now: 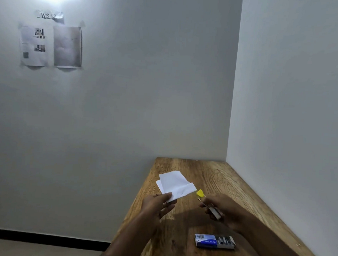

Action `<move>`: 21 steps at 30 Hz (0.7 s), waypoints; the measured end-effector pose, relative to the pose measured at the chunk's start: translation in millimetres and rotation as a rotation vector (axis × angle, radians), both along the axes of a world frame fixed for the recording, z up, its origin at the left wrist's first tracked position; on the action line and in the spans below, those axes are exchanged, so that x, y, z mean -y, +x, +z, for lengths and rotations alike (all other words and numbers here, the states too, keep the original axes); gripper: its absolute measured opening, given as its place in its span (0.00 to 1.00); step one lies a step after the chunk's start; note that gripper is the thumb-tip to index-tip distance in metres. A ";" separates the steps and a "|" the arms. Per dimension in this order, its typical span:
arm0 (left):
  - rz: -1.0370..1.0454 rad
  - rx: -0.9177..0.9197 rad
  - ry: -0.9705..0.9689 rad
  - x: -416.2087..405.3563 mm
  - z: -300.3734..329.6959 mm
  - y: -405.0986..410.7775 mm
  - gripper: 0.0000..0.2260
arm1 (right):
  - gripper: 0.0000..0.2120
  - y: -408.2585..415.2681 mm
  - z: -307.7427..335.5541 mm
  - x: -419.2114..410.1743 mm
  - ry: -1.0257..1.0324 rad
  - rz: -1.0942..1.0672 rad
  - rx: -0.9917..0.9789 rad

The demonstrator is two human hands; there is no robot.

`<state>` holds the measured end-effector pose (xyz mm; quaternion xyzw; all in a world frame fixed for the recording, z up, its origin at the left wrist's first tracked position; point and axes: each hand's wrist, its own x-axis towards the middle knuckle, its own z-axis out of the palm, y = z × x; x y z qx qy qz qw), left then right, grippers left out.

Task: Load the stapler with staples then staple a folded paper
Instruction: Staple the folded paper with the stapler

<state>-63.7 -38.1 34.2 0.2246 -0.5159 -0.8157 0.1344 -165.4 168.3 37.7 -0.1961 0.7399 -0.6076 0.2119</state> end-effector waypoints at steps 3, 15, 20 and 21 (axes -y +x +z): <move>-0.001 0.001 0.000 5.5 -0.5 3.3 0.12 | 0.06 0.6 0.7 -20.5 0.145 0.045 -0.180; -0.001 0.015 -0.011 6.6 -2.9 5.9 0.11 | 0.16 6.9 -12.2 -43.4 0.453 -0.022 -0.557; 0.007 0.019 -0.018 6.8 -3.2 9.6 0.10 | 0.18 9.5 -15.2 -42.0 0.495 -0.029 -0.597; 0.010 0.021 -0.019 6.6 -3.1 9.8 0.09 | 0.18 9.2 -15.5 -42.3 0.502 -0.024 -0.597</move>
